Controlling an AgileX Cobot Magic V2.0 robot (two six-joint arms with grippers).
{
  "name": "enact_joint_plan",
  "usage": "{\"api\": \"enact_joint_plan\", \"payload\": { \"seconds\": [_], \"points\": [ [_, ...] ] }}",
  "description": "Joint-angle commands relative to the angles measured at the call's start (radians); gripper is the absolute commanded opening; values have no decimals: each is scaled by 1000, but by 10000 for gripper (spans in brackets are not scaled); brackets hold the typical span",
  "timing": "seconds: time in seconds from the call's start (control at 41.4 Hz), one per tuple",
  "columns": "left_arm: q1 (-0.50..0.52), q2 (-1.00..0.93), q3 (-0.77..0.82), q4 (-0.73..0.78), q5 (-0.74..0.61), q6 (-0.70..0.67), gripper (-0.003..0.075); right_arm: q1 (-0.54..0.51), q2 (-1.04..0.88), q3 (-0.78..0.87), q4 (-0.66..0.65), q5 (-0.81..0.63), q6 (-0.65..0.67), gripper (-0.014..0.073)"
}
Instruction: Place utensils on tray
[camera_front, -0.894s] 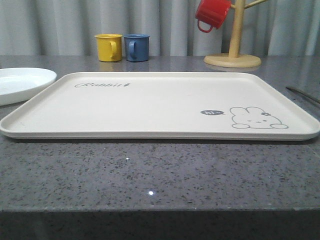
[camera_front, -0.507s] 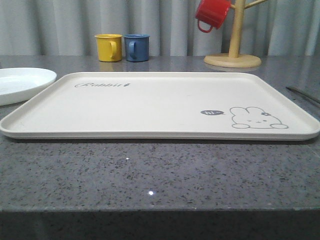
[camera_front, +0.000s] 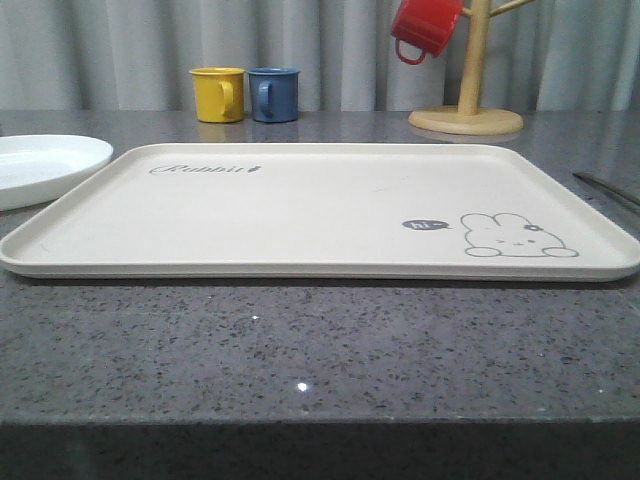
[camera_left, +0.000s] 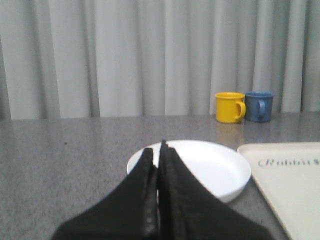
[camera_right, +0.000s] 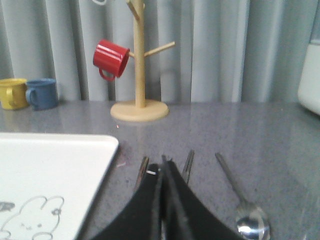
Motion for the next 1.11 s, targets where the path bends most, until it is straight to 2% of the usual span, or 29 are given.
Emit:
{"api": "enact_joint_plan", "payload": {
  "seconds": [0.0, 0.314, 0.435, 0.628, 0.966, 1.087],
  "points": [
    [-9, -3, -141, -7, -51, -9, -18, -6, 8, -149, -3, 21, -9, -68],
    [-9, 210, -602, 79, 327, -9, -18, -6, 240, -509, -3, 366, -9, -68],
    [-9, 299, -710, 79, 466, -9, -18, -6, 335, -568, -3, 429, -9, -68],
    [-9, 396, -696, 79, 540, -9, -18, -6, 438, -559, -3, 434, -9, -68],
    [-9, 506, -597, 76, 542, -9, -18, -6, 553, -559, -3, 487, -9, -67],
    [-9, 533, -573, 76, 542, -9, -18, -6, 605, -559, -3, 529, -9, -27]
  ]
}}
